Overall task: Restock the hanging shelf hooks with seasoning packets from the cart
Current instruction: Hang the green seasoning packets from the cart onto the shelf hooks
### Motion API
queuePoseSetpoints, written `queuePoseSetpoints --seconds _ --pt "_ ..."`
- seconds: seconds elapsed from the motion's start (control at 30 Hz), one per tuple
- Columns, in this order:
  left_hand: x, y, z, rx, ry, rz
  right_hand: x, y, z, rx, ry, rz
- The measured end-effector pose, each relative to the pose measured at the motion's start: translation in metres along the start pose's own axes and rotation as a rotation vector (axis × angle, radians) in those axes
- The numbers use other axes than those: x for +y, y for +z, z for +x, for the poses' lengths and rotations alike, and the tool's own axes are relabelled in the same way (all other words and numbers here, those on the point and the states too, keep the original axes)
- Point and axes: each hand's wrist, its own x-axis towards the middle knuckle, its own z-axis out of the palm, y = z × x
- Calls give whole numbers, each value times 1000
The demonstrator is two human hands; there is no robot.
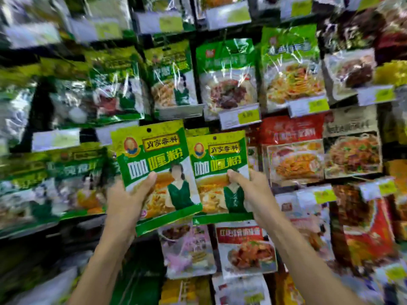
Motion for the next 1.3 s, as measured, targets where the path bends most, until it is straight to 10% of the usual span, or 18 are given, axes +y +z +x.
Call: queuePoseSetpoints --seconds 1.3 --pt "-29 -21 57 15 -72 -132 4 82 93 190 121 -219"
